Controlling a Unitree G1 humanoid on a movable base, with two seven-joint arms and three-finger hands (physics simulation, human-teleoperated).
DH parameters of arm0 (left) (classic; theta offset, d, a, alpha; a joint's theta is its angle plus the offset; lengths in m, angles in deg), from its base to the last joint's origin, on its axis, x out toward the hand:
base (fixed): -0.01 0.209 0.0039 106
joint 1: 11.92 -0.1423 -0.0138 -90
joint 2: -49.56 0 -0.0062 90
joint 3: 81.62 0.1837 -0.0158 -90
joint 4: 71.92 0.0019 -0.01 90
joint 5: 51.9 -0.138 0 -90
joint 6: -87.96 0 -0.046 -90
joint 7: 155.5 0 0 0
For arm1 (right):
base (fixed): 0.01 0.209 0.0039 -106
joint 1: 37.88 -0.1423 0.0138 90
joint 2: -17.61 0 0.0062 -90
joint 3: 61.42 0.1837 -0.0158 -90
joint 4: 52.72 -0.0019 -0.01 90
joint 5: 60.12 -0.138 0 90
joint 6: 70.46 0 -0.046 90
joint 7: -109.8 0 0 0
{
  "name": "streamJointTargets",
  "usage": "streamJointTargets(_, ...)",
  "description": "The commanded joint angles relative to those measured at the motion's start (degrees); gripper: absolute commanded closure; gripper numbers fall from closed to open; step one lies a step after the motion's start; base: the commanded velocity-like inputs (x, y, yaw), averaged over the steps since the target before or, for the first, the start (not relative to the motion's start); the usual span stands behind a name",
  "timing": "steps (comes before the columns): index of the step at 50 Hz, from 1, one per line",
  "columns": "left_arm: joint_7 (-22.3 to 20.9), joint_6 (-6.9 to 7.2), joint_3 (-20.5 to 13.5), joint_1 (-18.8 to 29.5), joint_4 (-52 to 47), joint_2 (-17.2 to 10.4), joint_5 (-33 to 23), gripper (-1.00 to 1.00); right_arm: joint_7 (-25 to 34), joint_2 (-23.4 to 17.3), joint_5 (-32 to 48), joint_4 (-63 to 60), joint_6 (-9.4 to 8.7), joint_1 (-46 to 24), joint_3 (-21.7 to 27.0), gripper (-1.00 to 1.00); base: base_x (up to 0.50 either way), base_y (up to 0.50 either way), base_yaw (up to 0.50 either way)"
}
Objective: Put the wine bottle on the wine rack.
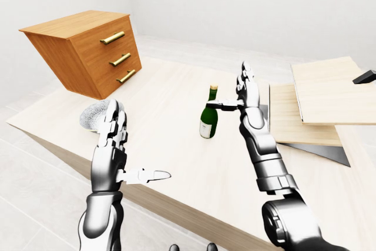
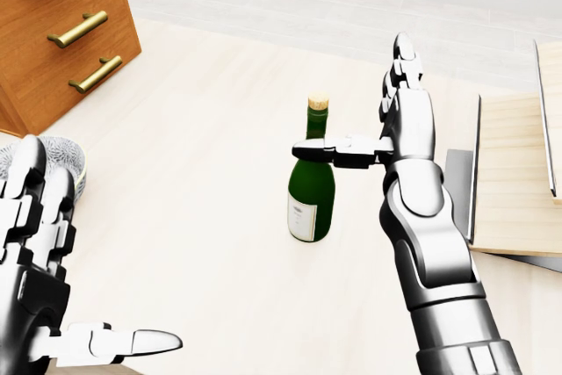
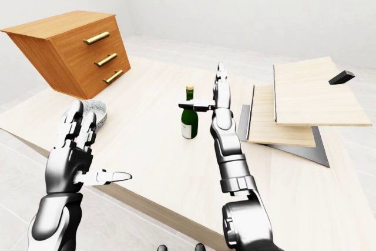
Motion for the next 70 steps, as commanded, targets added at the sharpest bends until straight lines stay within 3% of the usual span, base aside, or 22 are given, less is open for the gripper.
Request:
streamJointTargets(1,-0.12,0.00,-0.15,-0.18,1.13,0.12,0.14,-1.00,-0.44,0.28,0.17,5.30,0.00,-2.09,-0.05,-1.00,0.00,0.00,0.00)
streamJointTargets(10,-0.14,0.00,-0.20,-0.19,0.68,0.00,0.04,-1.00,-0.78,-0.34,0.19,17.03,0.00,-6.56,0.53,-1.00,0.00,0.00,0.00)
streamJointTargets(22,-0.06,0.00,-0.07,0.03,1.92,-0.01,-0.33,-1.00,-1.20,-0.19,-0.08,23.59,0.01,-9.52,0.37,-1.00,0.00,0.00,0.00)
streamJointTargets(25,-0.08,0.00,-0.17,0.09,2.52,-0.02,-0.28,-1.00,-1.20,-0.11,-0.01,25.67,1.04,-10.56,0.34,-1.00,0.00,0.00,0.00)
streamJointTargets(51,-0.56,0.00,-0.77,-0.32,5.17,-0.14,-0.28,-1.00,-1.44,0.64,-1.01,31.82,2.97,-15.71,0.40,-1.00,0.00,0.00,0.00)
streamJointTargets(70,-0.64,0.00,-1.18,-0.77,3.81,-0.10,-0.17,-1.00,-1.84,0.85,-0.80,33.29,2.35,-18.19,0.19,-1.00,0.00,0.00,0.00)
